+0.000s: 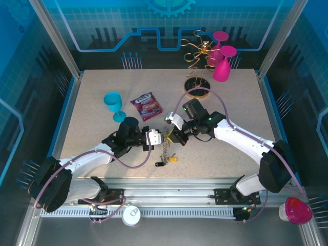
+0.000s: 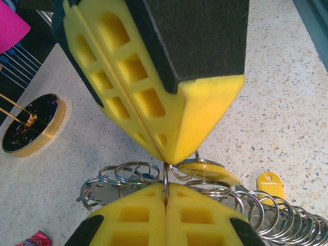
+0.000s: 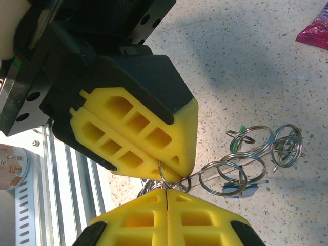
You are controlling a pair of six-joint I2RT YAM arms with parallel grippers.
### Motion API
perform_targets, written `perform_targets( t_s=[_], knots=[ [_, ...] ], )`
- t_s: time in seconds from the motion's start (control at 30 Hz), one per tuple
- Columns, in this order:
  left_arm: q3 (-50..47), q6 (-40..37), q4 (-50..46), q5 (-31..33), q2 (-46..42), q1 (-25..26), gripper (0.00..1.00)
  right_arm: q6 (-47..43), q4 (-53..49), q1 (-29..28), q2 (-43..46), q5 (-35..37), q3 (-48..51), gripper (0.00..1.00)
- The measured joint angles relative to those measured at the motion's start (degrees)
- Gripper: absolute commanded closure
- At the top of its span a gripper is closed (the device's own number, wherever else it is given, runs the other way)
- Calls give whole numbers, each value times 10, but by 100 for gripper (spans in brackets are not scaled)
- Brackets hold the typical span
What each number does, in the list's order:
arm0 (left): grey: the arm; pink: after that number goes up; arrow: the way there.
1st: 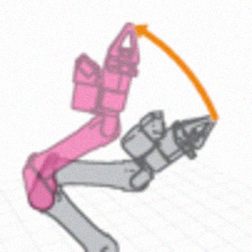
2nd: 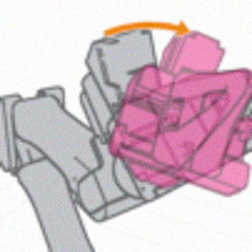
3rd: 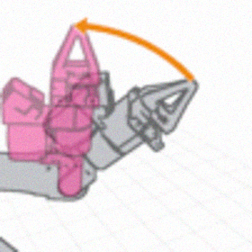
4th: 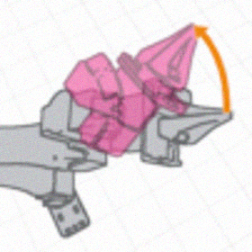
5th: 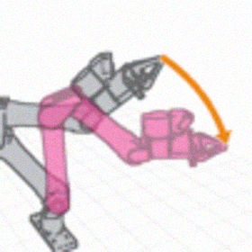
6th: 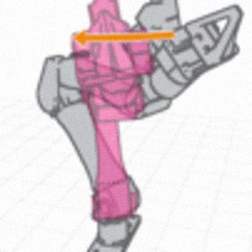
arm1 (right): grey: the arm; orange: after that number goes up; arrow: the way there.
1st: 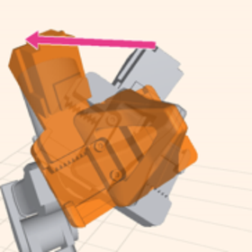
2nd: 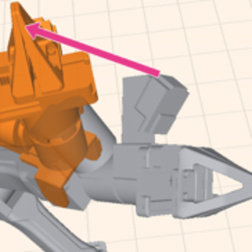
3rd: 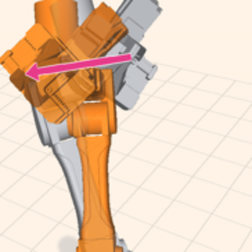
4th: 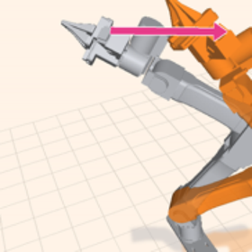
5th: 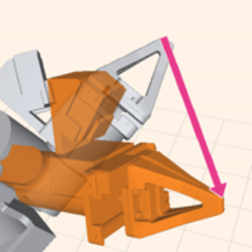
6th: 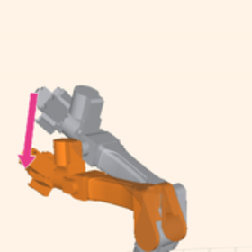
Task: Put the keys on the keyring
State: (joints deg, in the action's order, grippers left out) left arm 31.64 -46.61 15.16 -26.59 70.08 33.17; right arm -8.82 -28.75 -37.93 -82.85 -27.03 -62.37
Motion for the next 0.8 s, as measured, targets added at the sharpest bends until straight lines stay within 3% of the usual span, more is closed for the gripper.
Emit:
perform_targets(
  t_s=[0.8],
  knots=[
    [0, 0, -1, 1, 0, 3, 100, -1, 35, 1, 16, 0, 16, 100]
  ],
)
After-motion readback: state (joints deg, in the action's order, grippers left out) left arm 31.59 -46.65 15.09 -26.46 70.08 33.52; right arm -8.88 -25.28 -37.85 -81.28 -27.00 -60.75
